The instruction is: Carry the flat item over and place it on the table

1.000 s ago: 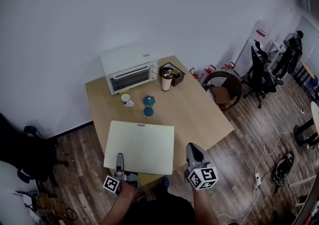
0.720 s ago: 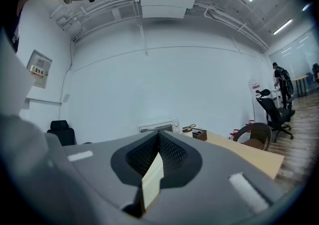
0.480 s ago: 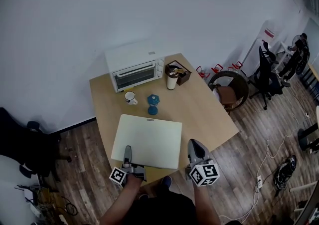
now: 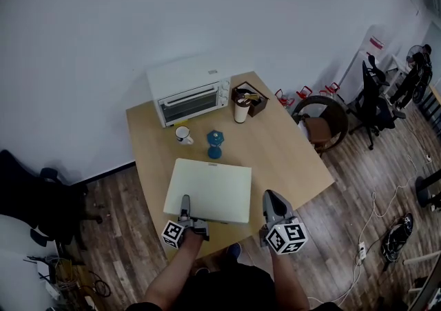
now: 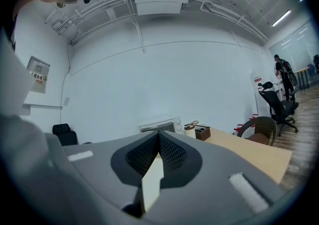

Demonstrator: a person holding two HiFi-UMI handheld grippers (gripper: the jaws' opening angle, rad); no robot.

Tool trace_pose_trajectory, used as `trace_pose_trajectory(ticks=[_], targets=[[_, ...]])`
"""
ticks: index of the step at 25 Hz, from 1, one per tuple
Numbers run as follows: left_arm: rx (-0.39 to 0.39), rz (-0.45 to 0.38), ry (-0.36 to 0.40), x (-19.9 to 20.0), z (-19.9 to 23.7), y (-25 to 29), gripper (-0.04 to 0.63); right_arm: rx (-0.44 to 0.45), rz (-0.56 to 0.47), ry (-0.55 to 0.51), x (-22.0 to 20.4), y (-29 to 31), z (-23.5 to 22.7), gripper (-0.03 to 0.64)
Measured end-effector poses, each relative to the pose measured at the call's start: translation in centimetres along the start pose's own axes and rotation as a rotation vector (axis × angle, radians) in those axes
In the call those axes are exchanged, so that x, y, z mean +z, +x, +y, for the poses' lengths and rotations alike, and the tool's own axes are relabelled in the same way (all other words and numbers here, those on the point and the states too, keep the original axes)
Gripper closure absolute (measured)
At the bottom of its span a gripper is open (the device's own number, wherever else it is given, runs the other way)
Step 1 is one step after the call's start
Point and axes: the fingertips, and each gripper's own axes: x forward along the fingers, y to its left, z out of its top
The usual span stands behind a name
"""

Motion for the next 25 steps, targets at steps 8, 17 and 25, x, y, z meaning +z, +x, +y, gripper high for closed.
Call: trace_pose_trajectory(ticks=[8, 17, 25], targets=[[0.078, -0.01, -0.003, 0.4, 3.9, 1.8, 0.308, 0.015, 0.024, 0.009, -1.0, -0.1, 0.6, 0.609], [0.137, 0.031, 0.042, 0.1, 6.4, 3.9, 0.308, -0.003, 0.04, -0.007, -1.2, -0.3, 0.1, 0.609], [0.209, -0.007, 0.023, 0.4, 8.8, 4.9, 0.307, -0.002, 0.061, 0.001, -1.7, -0.9, -0.1, 0.609]])
